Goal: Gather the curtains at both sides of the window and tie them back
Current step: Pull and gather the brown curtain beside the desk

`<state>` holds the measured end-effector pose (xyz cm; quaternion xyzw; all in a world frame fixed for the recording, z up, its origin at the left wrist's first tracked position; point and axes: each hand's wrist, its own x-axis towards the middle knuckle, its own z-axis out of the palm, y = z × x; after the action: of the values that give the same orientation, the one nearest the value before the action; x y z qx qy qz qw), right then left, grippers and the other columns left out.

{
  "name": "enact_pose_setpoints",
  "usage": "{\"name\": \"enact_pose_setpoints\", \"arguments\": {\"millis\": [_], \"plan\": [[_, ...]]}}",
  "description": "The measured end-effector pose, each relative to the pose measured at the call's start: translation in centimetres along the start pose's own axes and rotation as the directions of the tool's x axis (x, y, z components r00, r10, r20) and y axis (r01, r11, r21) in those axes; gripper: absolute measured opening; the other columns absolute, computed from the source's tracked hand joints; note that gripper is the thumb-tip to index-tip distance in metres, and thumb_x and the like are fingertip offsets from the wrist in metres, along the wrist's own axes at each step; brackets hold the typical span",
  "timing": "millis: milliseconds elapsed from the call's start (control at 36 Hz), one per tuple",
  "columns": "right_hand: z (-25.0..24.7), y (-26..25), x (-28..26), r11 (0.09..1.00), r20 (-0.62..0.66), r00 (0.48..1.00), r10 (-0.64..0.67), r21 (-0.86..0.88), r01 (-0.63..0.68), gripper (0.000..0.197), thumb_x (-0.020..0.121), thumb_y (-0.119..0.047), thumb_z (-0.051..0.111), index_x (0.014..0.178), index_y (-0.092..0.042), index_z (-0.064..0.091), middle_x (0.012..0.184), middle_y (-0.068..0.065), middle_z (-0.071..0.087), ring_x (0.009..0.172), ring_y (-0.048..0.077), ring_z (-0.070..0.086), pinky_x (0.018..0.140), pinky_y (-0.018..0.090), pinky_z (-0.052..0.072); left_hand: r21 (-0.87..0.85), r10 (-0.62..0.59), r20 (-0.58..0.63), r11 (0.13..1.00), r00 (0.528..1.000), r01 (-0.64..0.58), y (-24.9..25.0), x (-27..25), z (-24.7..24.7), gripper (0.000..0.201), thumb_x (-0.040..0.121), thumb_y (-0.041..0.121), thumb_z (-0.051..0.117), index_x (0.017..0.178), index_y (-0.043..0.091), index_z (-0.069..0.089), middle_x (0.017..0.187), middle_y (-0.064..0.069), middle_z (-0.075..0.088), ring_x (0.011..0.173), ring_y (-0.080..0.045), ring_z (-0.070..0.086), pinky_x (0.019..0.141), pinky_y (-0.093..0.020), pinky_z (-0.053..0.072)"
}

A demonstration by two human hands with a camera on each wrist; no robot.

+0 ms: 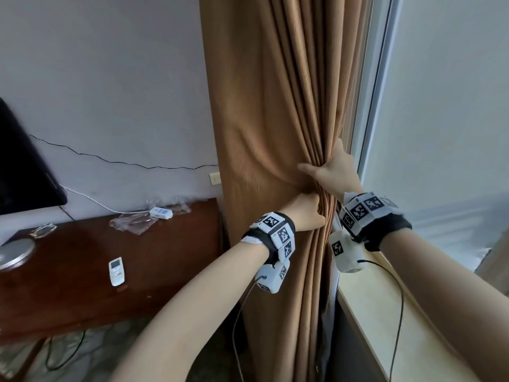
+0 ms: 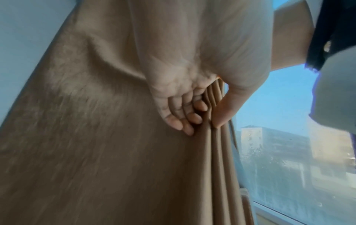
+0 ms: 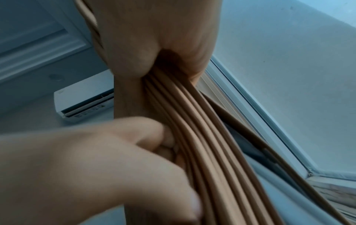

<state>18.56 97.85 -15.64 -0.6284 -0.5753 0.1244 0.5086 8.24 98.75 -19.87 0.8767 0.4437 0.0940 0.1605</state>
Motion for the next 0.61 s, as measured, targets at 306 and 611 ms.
{"name": "enact_pose_setpoints", "arguments": {"millis": [306, 611], "plan": [[0.4, 0.1, 0.3, 0.995, -0.016, 0.995, -0.1, -0.008, 0.1, 0.055, 0.079, -0.004, 0.059, 0.131, -0.013, 0.043, 0.101, 0.0, 0.06, 0.09, 0.018, 0.057, 0.08, 0.028, 0.047, -0.451, -0.321, -0.291, 0.877, 0.901, 0.166, -12.1, 2.9, -4.5, 0.017, 0.075, 0.015, 0.055, 0.087, 0.025, 0.063, 0.106, -0.001, 0.059, 0.109, -0.024, 0.055, 0.095, -0.036, 0.044], [0.3, 1.1, 0.5, 0.996, -0.029, 0.997, -0.07, 0.05, 0.072, 0.047, 0.081, -0.001, 0.067, 0.125, -0.01, 0.052, 0.091, -0.024, 0.053, 0.081, -0.008, 0.052, 0.063, -0.007, 0.035, -0.769, -0.689, -0.273, 0.575, 0.671, 0.279, -24.3, 6.5, -6.3, 0.084, 0.074, -0.001, 0.054, 0.151, 0.013, 0.022, 0.152, -0.015, 0.03, 0.137, -0.034, 0.033, 0.105, -0.044, 0.038]]}}
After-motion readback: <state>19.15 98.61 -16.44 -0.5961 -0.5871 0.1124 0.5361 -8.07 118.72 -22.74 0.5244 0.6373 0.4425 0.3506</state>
